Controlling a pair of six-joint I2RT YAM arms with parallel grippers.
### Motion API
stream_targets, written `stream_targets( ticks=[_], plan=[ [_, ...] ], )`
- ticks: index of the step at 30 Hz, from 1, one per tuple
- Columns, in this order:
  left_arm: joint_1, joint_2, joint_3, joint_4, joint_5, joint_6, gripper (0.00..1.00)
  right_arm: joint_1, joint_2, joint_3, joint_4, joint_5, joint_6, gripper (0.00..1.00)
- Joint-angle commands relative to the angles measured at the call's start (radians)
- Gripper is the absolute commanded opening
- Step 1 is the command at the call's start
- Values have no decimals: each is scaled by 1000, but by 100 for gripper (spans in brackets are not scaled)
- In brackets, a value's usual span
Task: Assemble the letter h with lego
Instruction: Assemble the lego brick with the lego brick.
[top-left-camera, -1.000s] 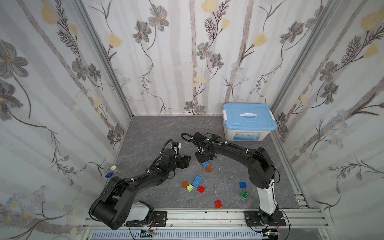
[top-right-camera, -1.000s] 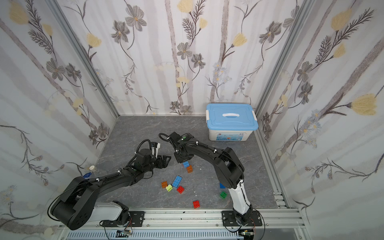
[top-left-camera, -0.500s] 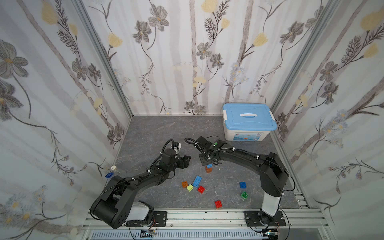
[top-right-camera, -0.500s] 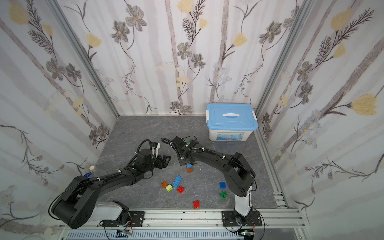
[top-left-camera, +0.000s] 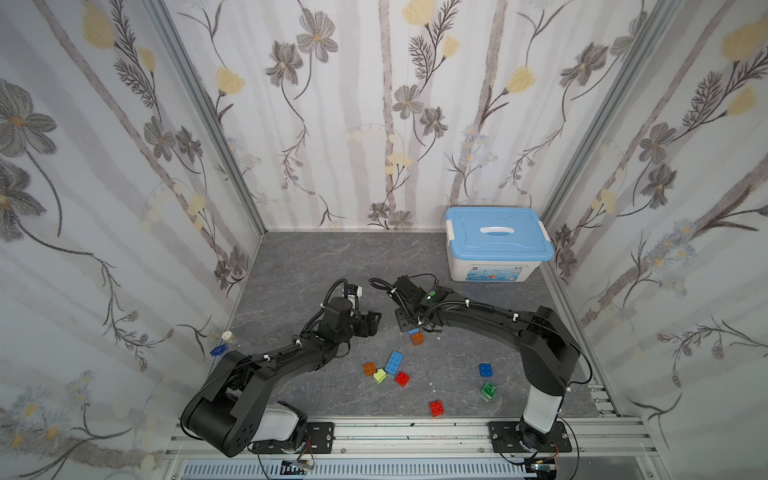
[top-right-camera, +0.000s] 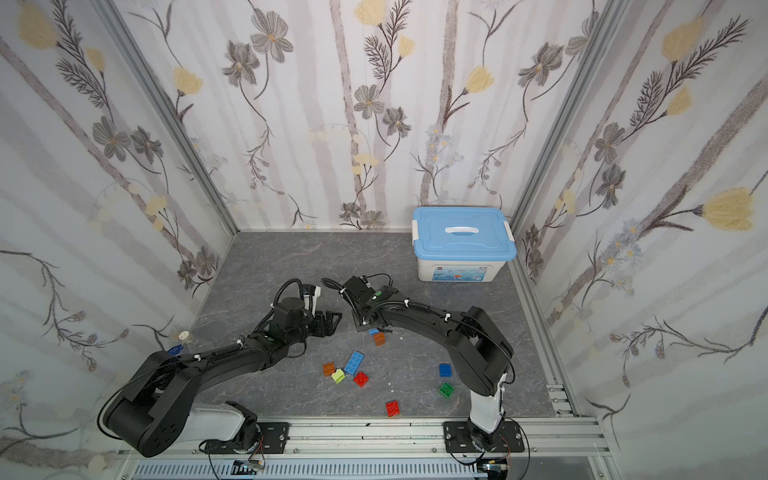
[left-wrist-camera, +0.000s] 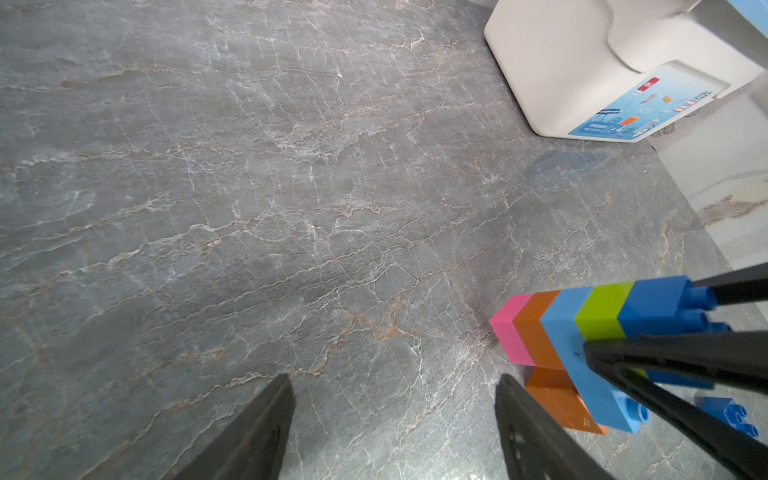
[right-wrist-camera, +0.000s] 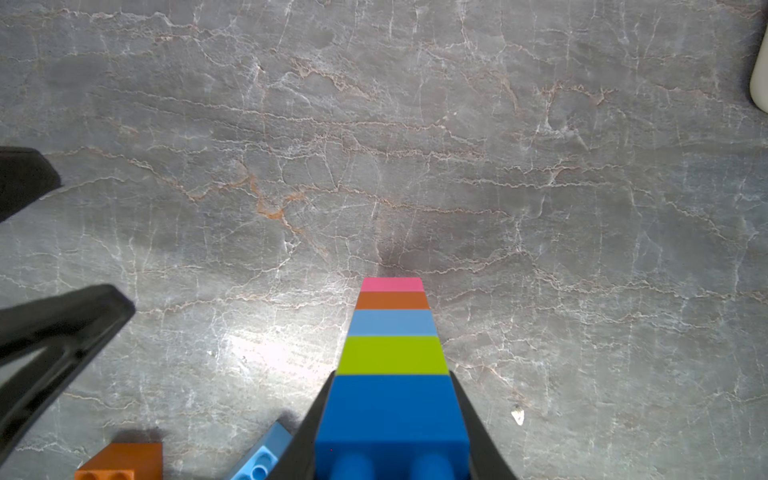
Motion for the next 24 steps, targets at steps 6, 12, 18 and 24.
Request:
stream_targets(
  ticks=[6, 12, 18, 24],
  plan=[
    [1, 0, 6, 29, 8, -1, 79, 1, 10, 3, -5, 13, -14, 34],
    [1, 0, 7, 28, 10, -3, 79, -1, 7, -6, -14, 21, -31, 33],
    [1, 1, 7, 29, 10, -3, 79, -2, 9, -9, -13, 25, -40, 34],
    [1, 3, 6, 29, 10, -3, 79, -13, 2, -20, -9, 30, -52, 33]
  ],
)
